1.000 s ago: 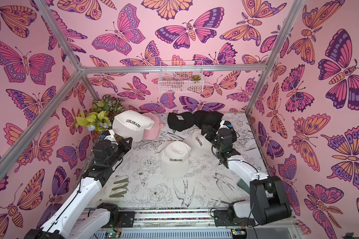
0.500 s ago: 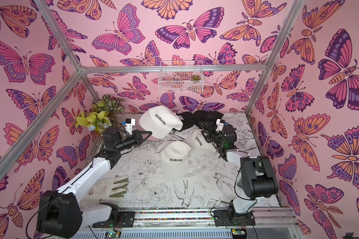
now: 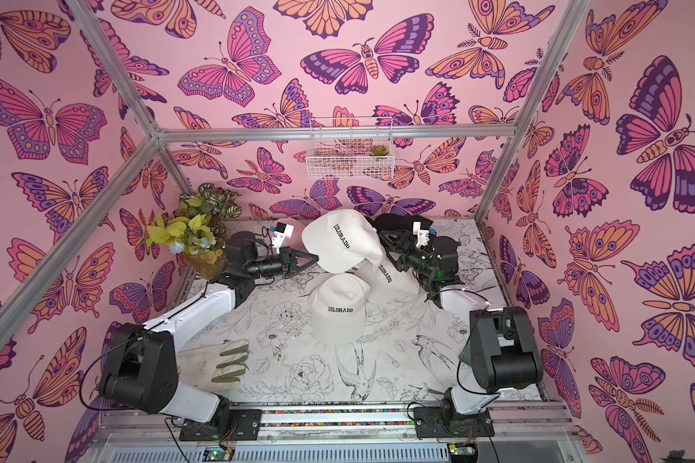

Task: Stack the baseball caps by color
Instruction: Pick up the baseball cap from the center of the board.

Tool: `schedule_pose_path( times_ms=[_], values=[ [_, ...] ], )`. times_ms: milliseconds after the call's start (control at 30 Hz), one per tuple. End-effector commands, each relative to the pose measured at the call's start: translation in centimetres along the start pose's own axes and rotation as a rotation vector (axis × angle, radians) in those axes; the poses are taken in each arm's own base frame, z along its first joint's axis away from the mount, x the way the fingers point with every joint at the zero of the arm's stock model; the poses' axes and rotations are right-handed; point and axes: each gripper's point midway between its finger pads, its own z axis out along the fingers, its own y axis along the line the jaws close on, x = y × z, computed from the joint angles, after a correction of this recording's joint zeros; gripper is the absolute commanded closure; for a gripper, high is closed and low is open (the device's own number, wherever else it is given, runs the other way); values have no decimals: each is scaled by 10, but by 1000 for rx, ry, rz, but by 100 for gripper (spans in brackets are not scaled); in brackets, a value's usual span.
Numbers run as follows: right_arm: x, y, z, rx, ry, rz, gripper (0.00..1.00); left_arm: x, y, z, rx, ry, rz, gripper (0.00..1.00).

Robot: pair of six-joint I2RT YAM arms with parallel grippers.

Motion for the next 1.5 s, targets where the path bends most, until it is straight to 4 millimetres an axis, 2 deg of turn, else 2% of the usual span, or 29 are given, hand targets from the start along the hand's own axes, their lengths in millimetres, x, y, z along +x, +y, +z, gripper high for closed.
schedule_pose_path(
  times_ms=[0, 167, 300, 467, 633, 767, 1033, 1133, 1300, 1400, 1467],
  values=[
    [11, 35, -1, -67, 52, -56, 5, 0, -10, 7, 67, 53, 62, 100],
    [28, 44, 11, -77, 101, -83, 5, 7, -5, 24, 93, 114, 59, 100],
    [33, 49, 18, -106, 122, -81, 5, 11, 5, 31, 97, 143, 43, 100],
    [38, 78, 20, -217, 146, -129, 5, 21, 26, 37, 94, 184, 0, 100],
    [43, 108, 13, -316, 154, -197, 5, 27, 47, 39, 85, 208, -47, 100],
    [48, 117, 7, -321, 163, -255, 5, 27, 55, 37, 81, 212, -65, 100],
    [66, 103, 7, -200, 227, -358, 5, 26, 55, 36, 70, 213, -56, 100],
    [76, 83, 8, -82, 272, -388, 4, 23, 48, 36, 81, 213, -40, 100],
    [55, 44, -4, 185, 134, -452, 1, 18, 36, 33, 96, 204, 2, 100],
    [30, 20, -22, 359, 2, -455, 1, 19, 31, 30, 105, 206, 10, 100],
    [14, 8, -37, 414, -62, -401, 1, 18, 27, 28, 112, 206, 22, 100]
  ],
)
